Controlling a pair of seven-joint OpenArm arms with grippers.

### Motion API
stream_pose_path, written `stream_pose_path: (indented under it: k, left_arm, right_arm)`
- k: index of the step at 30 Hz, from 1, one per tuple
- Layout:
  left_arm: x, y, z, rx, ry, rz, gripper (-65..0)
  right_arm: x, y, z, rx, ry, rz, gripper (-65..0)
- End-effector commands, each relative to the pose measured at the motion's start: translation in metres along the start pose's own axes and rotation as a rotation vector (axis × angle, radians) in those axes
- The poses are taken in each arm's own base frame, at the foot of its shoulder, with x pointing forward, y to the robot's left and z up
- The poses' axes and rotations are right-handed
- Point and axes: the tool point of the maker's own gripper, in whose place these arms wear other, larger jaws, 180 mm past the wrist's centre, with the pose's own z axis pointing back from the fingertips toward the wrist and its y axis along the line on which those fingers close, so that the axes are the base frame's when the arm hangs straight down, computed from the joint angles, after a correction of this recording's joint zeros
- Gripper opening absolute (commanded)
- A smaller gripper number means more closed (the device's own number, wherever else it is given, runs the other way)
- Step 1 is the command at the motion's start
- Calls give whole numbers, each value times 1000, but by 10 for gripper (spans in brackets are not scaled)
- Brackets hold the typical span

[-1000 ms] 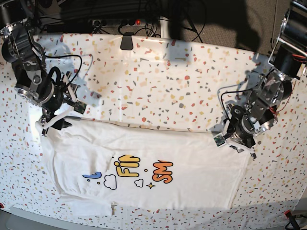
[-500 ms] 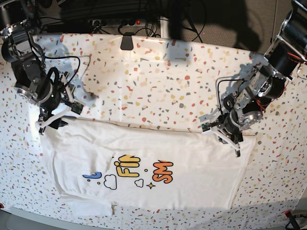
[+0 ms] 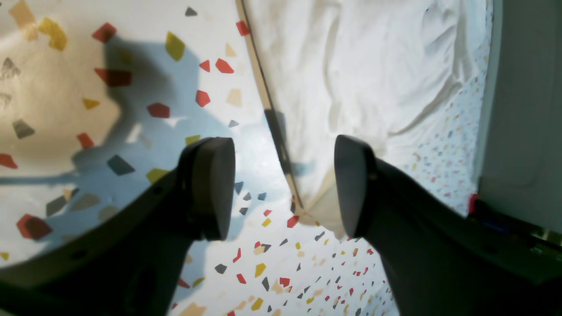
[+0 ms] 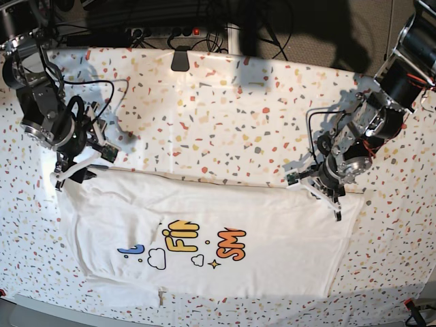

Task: Fold the T-shirt properly
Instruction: 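Grasp the folded edge of the shirt with both grippers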

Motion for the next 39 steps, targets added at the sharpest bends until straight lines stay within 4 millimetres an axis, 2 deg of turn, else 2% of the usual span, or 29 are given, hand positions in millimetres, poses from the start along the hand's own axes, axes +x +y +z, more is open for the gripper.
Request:
stream_pose_path:
  k: [1,5,12,16,19,22,27,30,34,39]
  left_arm:
    - [-1,17,1,31,4,0,-650]
    - [-1,17,1,32,4,0,-650]
    - [1,15,1,21,-10,29,-650]
    - [5,12,1,1,-30,81,-650]
    - [5,12,1,2,-29,79,-650]
    - [5,12,1,2,-29,80,-650]
    - [4,12,1,3,-28,76,-650]
    - [4,12,1,3,-28,77,-650]
    - [4,12,1,3,-28,76,-650]
    - [3,13,1,10,-20,56,-650]
  right_arm:
    - [-4,-22,1,-51,6,6,-313]
    - [-23,-37,-9,-63,51,-25,-313]
    - [-37,-61,-20,-84,56,-68,-313]
    - [-43,-51,-27,-33,46,-75,-313]
    - [-51,-37,-33,-3,79,7,-313]
    - [-49,-28,-40,-7,100,84,-313]
    - [-32,-15,-49,-26,95,224,-456]
    - [-20,-11,-54,-31,77,247,-461]
    - [-12,-15,-61,-65,88,215,-469]
    - [-12,-6,-72,-44,99,183,-577]
